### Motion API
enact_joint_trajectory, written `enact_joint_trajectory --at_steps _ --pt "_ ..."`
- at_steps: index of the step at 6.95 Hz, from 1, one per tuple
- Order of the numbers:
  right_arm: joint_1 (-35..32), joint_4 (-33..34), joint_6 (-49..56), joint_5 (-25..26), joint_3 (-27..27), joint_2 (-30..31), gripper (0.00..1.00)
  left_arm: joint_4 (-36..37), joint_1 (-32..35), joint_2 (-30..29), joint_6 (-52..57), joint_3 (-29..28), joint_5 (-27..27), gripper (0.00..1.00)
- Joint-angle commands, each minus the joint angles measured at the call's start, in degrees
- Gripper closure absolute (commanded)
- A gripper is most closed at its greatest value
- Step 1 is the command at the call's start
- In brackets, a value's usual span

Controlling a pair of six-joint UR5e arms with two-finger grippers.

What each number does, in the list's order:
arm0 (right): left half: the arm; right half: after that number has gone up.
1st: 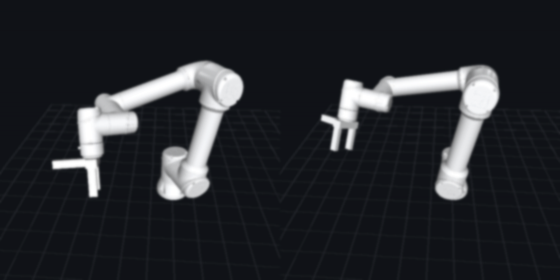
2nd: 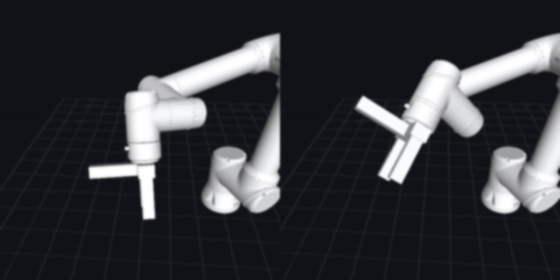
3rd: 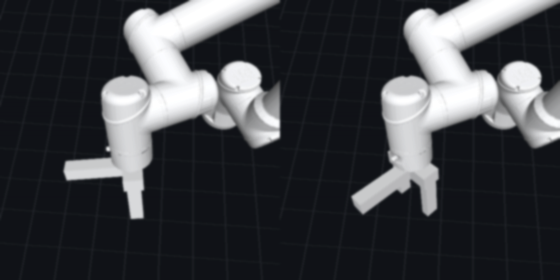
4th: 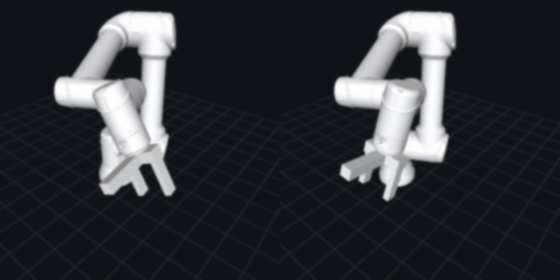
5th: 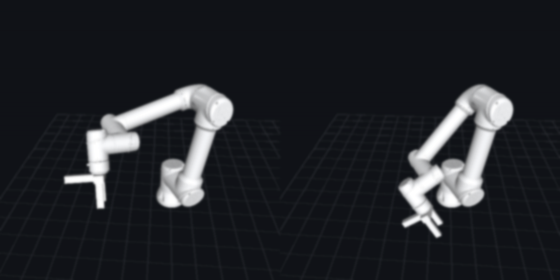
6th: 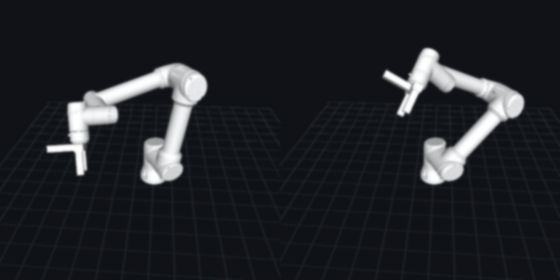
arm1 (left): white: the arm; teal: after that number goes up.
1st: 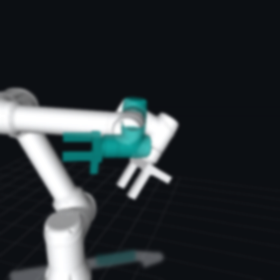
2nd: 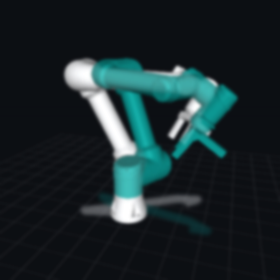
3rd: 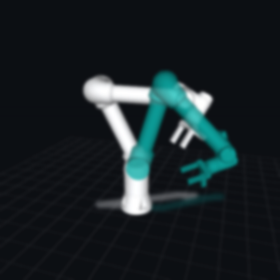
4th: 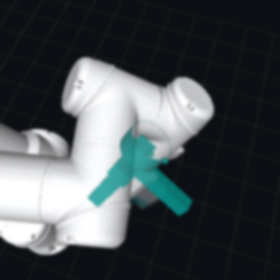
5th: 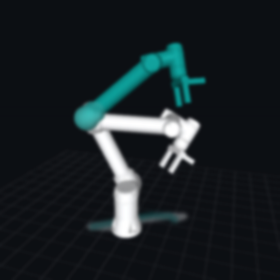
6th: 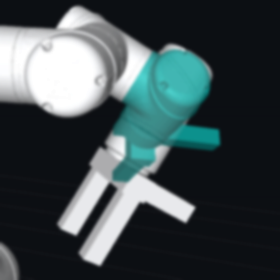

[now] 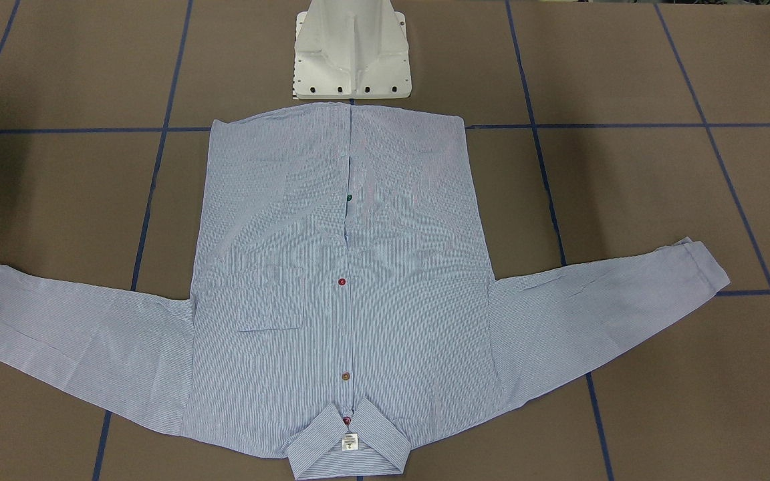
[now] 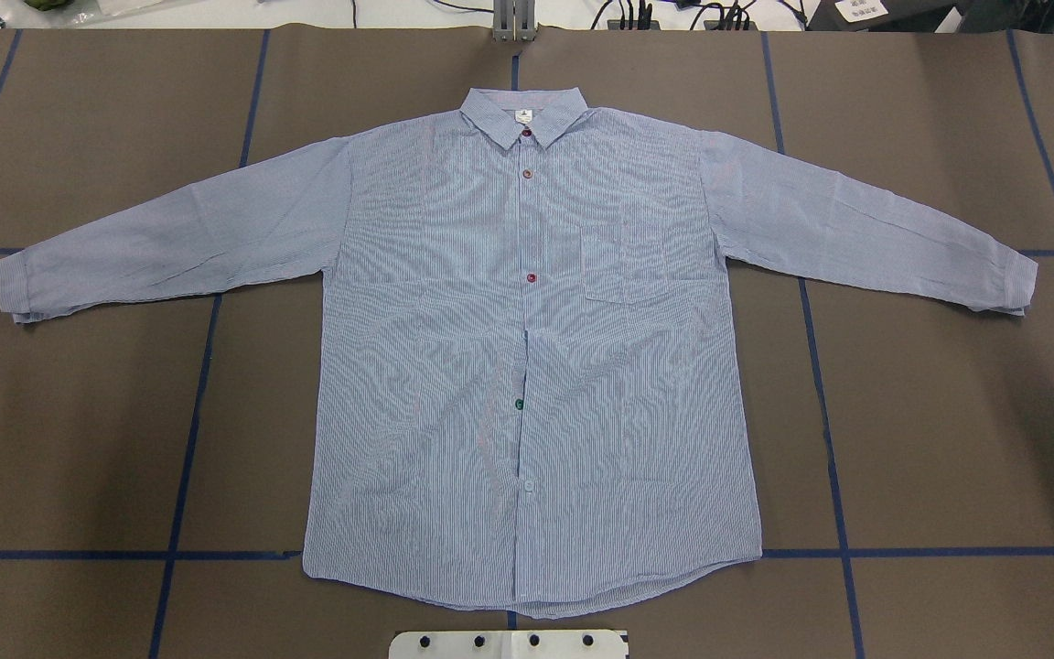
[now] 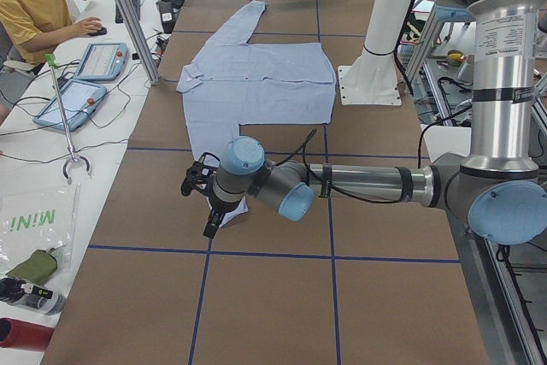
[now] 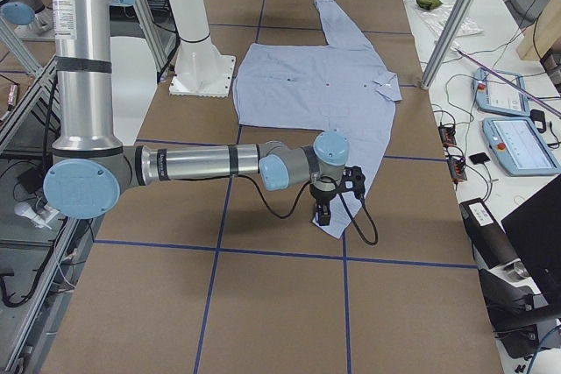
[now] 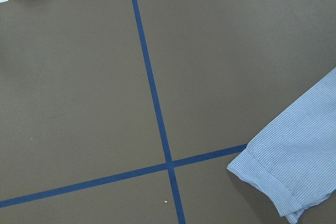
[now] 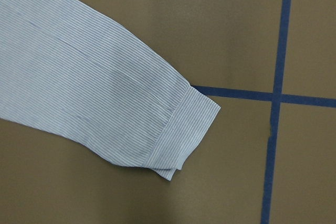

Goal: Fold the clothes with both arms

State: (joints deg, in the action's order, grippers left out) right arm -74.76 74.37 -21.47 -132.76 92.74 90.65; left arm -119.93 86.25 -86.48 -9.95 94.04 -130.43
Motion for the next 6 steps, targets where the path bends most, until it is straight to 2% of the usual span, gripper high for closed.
enact_joint_trajectory --at_steps 1,2,3,4,5,6 --pt "4.3 -19.2 -24.1 1.4 -8.9 -0.6 0.01 -0.1 -0.3 -0.1 -0.4 -0.1 -0.4 0.00" --pt "6.4 -26.2 -34.8 1.7 -11.5 -0.6 0.02 -0.1 -0.3 -0.1 -0.4 0.2 -0.5 0.00" --pt "6.7 -28.4 -39.3 1.7 -12.4 -0.6 0.08 0.0 -0.3 -0.5 -1.8 -0.5 -4.0 0.00" --pt "7.4 -28.5 -39.6 2.5 -12.8 -0.6 0.12 -0.2 -0.3 -0.4 -2.3 -0.4 -4.4 0.00" --pt "9.8 -28.4 -39.6 5.7 -13.5 -0.7 0.12 -0.2 -0.3 -0.1 -2.5 -0.4 -4.5 0.00" --pt "10.1 -28.3 -39.7 6.1 -14.2 -0.7 0.12 -1.0 -0.3 -0.4 -2.5 -0.1 -4.1 0.00"
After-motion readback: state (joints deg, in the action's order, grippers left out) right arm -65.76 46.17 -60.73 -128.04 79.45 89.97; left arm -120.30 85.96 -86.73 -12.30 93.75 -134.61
